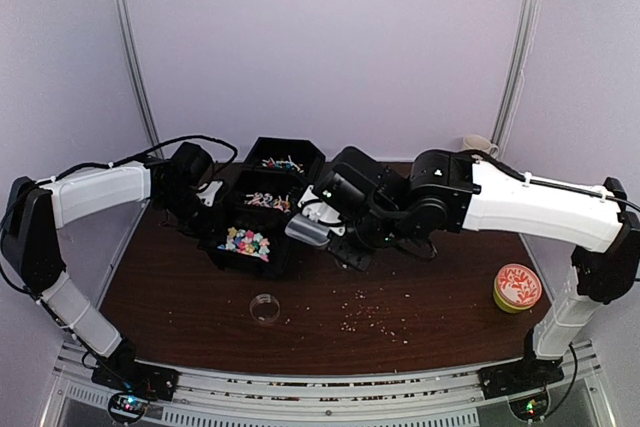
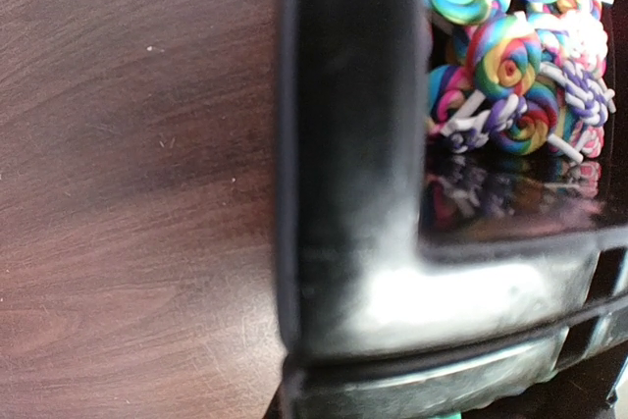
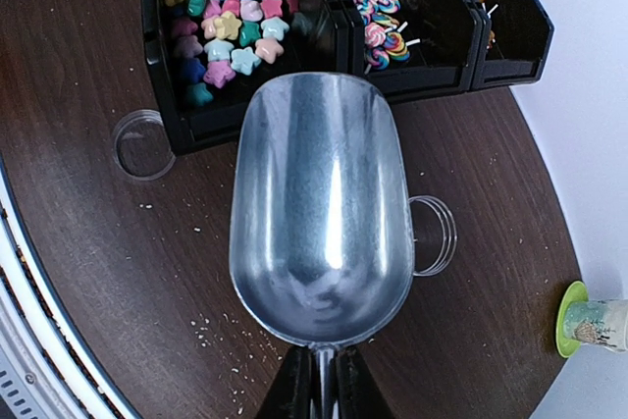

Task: Pack the candies
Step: Adjust the fake candies in the storage box.

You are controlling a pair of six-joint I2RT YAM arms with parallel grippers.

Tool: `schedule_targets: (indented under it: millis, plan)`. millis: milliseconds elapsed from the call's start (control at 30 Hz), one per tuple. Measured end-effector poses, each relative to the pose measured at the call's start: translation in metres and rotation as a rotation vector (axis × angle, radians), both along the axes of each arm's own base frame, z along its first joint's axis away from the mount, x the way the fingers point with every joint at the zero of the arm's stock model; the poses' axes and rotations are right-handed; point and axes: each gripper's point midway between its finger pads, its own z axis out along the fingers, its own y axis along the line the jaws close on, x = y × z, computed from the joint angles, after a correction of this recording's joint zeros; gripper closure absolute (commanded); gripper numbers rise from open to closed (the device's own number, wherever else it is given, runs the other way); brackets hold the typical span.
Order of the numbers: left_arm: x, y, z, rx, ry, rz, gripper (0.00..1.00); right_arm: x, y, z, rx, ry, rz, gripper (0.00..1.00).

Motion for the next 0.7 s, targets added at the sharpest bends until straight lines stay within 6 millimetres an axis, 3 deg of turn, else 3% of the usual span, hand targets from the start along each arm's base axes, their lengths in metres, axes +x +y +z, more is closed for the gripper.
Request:
schedule_targets:
  millis: [467,700]
  plan:
    - [0.0,0.01,-0.003,0.056,-0.003,0.009,1.0,0.002,0.016,0.01,0.006,0.004,0.027,1.0]
    - [0.008,0.016,0.021,0.108,-0.03,0.04,1.0,0.006,0.032,0.04,0.049,-0.039,0.079,1.0]
